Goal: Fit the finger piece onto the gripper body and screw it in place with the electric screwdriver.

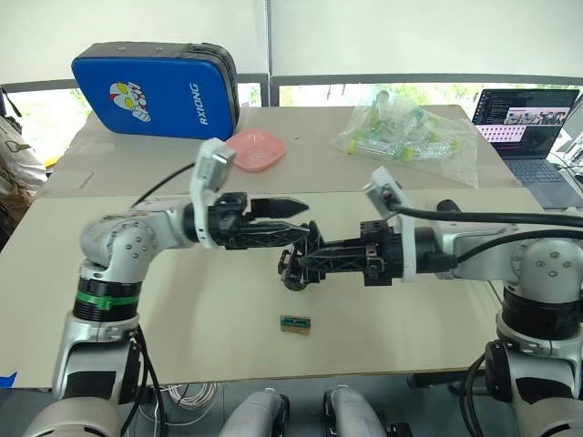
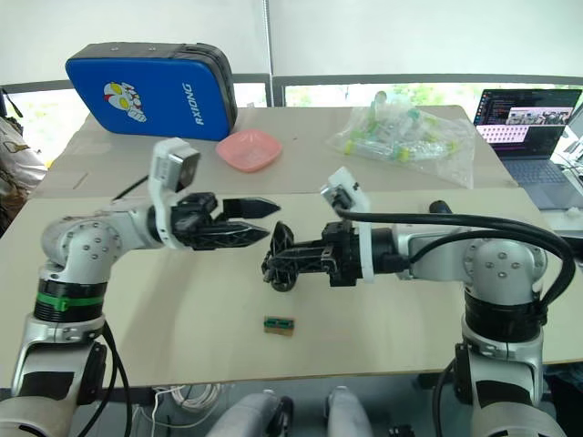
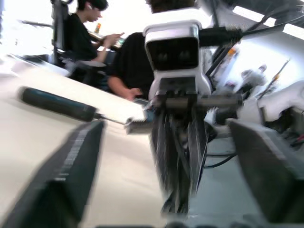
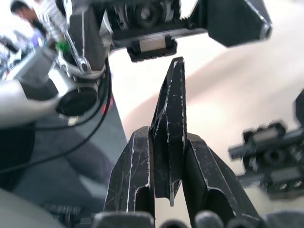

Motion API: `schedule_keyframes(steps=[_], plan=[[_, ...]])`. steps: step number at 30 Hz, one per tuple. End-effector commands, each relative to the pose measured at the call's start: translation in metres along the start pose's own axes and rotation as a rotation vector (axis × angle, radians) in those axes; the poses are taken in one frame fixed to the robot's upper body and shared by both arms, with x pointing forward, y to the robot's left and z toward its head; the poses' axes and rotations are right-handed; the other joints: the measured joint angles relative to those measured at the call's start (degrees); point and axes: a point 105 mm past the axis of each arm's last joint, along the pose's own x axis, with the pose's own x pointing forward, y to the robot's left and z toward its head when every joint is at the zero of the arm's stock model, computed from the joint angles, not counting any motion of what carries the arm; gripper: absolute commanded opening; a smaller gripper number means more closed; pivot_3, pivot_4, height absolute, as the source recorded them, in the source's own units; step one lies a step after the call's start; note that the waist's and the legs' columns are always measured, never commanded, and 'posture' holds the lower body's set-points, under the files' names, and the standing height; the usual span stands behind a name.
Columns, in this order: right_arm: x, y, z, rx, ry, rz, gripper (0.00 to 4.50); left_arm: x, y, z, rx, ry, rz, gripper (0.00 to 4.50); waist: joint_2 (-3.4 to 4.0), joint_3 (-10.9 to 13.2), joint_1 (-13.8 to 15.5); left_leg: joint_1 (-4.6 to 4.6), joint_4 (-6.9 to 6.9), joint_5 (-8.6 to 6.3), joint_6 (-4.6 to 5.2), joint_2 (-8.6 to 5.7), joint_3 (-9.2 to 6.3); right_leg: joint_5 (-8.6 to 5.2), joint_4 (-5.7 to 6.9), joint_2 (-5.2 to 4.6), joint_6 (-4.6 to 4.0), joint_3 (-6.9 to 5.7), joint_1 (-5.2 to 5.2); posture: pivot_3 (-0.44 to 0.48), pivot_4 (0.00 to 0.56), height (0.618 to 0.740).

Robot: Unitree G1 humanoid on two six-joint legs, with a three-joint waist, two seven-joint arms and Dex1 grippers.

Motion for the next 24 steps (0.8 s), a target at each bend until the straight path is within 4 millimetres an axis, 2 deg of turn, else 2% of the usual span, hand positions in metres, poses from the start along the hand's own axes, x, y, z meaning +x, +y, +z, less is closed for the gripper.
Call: schedule_keyframes(steps=[1,4,5,9,12,16,20,24], plan=[[-0.012,0.017,0.015,-0.116,-0.138,0.063,0.42,-0.029,0.015,0.000,0.204,0.074,0.079,4.50,0.00,0.00,0.03,0.00,0.00,0.01,-0.01,0.01,0.00,0.00,0.00,0.00,0.00,0.00,0.00,0.000,0.150,0.740],[-0.021,0.006,0.007,-0.178,-0.159,0.007,0.42,-0.056,0.032,-0.019,0.298,0.182,0.152,4.50,0.01,-0.01,0.29,0.03,0.00,-0.02,0.03,0.01,0.00,0.00,-0.06,-0.01,0.00,-0.01,0.07,0.000,0.150,0.740],[-0.022,0.002,0.004,-0.188,-0.156,-0.005,0.42,-0.060,0.035,-0.023,0.314,0.201,0.155,4.50,0.01,-0.01,0.36,0.05,0.00,-0.03,0.04,-0.01,0.01,0.00,-0.09,-0.01,0.00,-0.01,0.09,0.000,0.150,0.740],[-0.032,-0.021,0.001,-0.360,-0.259,-0.084,0.42,-0.067,0.040,-0.066,0.352,0.331,0.118,4.50,0.00,-0.01,0.54,0.07,0.01,-0.06,0.13,-0.05,0.01,0.08,-0.24,-0.07,0.14,-0.02,0.07,0.000,0.150,0.740],[-0.035,-0.024,-0.007,-0.461,-0.264,-0.072,0.42,-0.059,0.041,-0.092,0.335,0.370,0.080,4.50,0.00,-0.01,0.51,0.03,0.02,-0.07,0.17,-0.10,0.04,0.14,-0.24,-0.08,0.24,0.00,0.05,0.000,0.150,0.740],[-0.032,-0.024,-0.018,-0.529,-0.224,-0.044,0.42,-0.040,0.049,-0.112,0.366,0.331,0.074,4.50,-0.01,-0.01,0.49,-0.05,0.07,-0.08,0.19,-0.09,0.03,0.15,-0.23,-0.08,0.27,-0.03,0.02,0.000,0.150,0.740],[-0.027,-0.022,-0.023,-0.565,-0.195,-0.012,0.42,-0.021,0.059,-0.137,0.320,0.355,0.087,4.50,-0.02,0.00,0.35,-0.07,0.12,-0.08,0.19,-0.06,0.04,0.15,-0.19,-0.08,0.26,-0.01,0.08,0.000,0.150,0.740],[-0.024,-0.019,-0.026,-0.567,-0.190,0.007,0.41,-0.006,0.067,-0.149,0.311,0.370,0.098,4.50,-0.02,0.00,0.32,-0.08,0.21,-0.22,0.42,-0.05,0.03,0.16,-0.15,-0.08,0.26,-0.02,0.10,0.000,0.150,0.740]])
